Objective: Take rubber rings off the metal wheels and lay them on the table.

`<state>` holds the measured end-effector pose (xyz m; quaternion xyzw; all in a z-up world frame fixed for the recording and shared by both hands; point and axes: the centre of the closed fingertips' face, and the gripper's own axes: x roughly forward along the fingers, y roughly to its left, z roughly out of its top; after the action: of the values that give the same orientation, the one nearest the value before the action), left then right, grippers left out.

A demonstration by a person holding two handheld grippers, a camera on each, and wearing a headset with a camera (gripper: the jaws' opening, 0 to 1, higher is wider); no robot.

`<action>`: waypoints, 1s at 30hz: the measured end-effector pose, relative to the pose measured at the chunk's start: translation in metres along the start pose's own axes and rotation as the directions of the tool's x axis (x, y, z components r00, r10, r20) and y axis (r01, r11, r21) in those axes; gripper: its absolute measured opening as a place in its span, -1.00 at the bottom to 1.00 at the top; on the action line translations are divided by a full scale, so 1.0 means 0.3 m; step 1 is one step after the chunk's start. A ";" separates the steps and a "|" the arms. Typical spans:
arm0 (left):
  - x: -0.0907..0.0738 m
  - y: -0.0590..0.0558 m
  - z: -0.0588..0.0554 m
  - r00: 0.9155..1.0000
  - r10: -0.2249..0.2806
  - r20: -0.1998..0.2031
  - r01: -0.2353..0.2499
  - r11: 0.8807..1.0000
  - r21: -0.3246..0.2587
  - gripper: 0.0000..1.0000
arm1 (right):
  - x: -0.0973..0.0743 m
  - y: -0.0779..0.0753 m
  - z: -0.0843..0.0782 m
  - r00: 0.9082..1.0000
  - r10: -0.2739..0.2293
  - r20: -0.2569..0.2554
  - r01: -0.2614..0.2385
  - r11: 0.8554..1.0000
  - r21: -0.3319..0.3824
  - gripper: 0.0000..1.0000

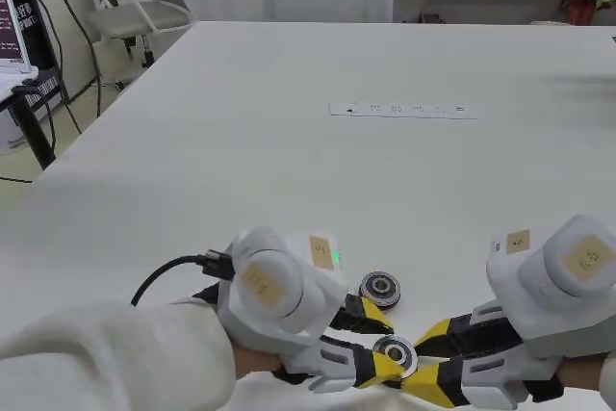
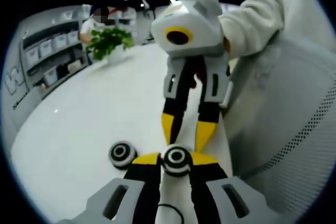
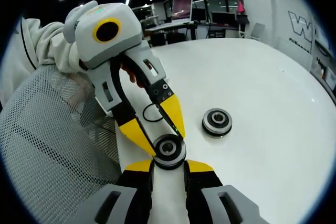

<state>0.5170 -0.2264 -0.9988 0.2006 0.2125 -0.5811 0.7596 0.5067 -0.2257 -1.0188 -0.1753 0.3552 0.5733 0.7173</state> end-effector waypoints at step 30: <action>0.001 -0.010 -0.008 1.000 -0.003 -0.010 0.003 1.000 -0.011 -0.71 | -0.005 -0.022 -0.024 0.999 -0.028 -0.045 0.027 0.999 -0.021 -1.00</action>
<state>0.5140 -0.2261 -1.0010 0.1990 0.2196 -0.5802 0.7587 0.5106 -0.2332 -1.0237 -0.2003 0.3631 0.5628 0.7150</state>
